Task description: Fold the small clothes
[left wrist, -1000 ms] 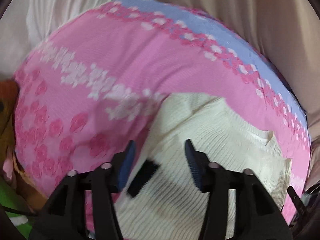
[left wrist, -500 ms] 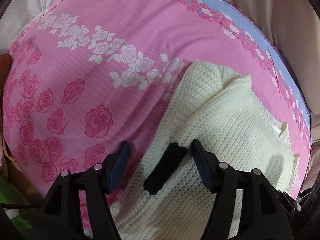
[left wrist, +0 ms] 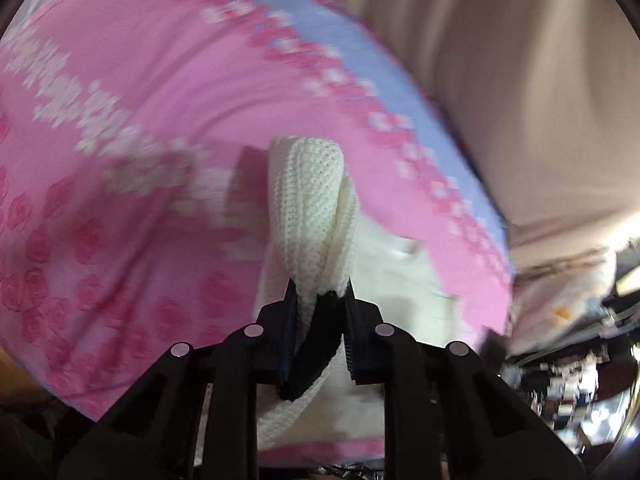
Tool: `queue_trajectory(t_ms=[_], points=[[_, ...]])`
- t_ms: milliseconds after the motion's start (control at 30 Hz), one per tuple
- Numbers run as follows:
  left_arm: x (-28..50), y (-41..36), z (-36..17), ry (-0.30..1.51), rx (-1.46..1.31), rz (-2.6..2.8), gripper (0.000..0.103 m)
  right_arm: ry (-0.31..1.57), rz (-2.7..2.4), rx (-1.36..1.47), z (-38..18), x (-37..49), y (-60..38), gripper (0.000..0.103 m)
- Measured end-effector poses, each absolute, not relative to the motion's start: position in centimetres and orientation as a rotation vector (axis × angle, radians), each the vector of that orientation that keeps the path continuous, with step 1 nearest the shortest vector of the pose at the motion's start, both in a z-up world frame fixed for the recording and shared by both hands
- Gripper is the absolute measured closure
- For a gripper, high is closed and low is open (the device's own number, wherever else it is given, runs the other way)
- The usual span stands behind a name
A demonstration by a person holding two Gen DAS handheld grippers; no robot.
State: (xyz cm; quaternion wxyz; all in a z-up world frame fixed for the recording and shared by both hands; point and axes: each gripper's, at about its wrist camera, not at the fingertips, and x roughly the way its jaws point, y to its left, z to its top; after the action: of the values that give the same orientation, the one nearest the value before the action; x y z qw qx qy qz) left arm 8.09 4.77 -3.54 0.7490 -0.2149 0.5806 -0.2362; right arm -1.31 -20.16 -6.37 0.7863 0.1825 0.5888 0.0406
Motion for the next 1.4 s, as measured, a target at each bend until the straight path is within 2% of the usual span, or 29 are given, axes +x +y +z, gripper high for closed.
queue_trajectory(t_ms=[67, 167, 233, 267, 367, 433, 467, 567, 700, 767, 900, 1033, 1067, 1100, 1133, 1300, 1400], points=[[7.1, 1.4, -0.8, 1.229, -0.418, -0.598, 0.085, 1.248, 0.086, 0.453, -5.7, -2.2, -21.2, 0.095], [5.4, -4.7, 1.1, 1.212, -0.335, -0.698, 0.084, 1.19, 0.071, 0.509, -3.9, -4.8, -23.5, 0.081], [4.1, -9.5, 0.4, 1.223, -0.239, -0.718, 0.082, 1.146, 0.043, 0.534, -2.5, -7.6, -25.7, 0.074], [3.5, -11.0, -0.2, 1.222, -0.198, -0.721, 0.077, 1.132, 0.028, 0.541, -2.1, -8.8, -26.5, 0.071], [1.2, -14.5, -2.7, 1.253, -0.068, -0.695, 0.078, 1.124, -0.053, 0.557, -1.4, -13.3, -29.7, 0.066], [0.4, -13.9, -2.8, 1.282, -0.124, -0.708, 0.074, 1.121, -0.078, 0.596, -1.2, -15.7, -31.1, 0.066], [0.3, -12.9, -2.3, 1.274, -0.154, -0.696, 0.066, 1.113, -0.083, 0.633, -0.9, -16.8, -31.9, 0.065], [0.6, -8.6, -1.1, 1.218, -0.194, -0.611, 0.054, 1.085, -0.056, 0.702, 0.0, -17.8, -32.1, 0.063], [2.0, -2.4, -1.3, 1.195, -0.204, -0.461, 0.054, 1.052, 0.016, 0.782, 0.6, -15.5, -31.6, 0.037], [2.2, 0.0, -2.2, 1.209, -0.208, -0.394, 0.054, 1.063, 0.025, 0.829, 0.0, -13.6, -31.3, 0.036], [1.4, 2.8, -3.8, 1.253, -0.24, -0.348, 0.053, 1.16, 0.043, 0.935, -2.0, -10.0, -31.0, 0.036], [0.1, 4.3, -4.7, 1.277, -0.243, -0.357, 0.053, 1.307, 0.0, 0.852, -4.4, -6.5, -29.4, 0.036], [-0.1, 4.5, -4.8, 1.278, -0.239, -0.364, 0.053, 1.338, 0.002, 0.831, -4.9, -5.7, -28.8, 0.042], [-0.1, 4.6, -4.7, 1.276, -0.238, -0.371, 0.053, 1.343, 0.033, 0.824, -5.0, -5.1, -28.0, 0.079], [0.0, 4.7, -4.6, 1.273, -0.238, -0.375, 0.053, 1.339, 0.059, 0.823, -4.7, -4.6, -27.1, 0.084], [0.6, 4.6, -4.2, 1.264, -0.234, -0.39, 0.051, 1.073, 0.105, 0.817, 3.3, -6.0, -27.3, 0.087], [0.4, 3.1, -4.2, 1.272, -0.205, -0.437, 0.05, 0.994, 0.037, 0.793, 5.9, -9.7, -29.9, 0.087]])
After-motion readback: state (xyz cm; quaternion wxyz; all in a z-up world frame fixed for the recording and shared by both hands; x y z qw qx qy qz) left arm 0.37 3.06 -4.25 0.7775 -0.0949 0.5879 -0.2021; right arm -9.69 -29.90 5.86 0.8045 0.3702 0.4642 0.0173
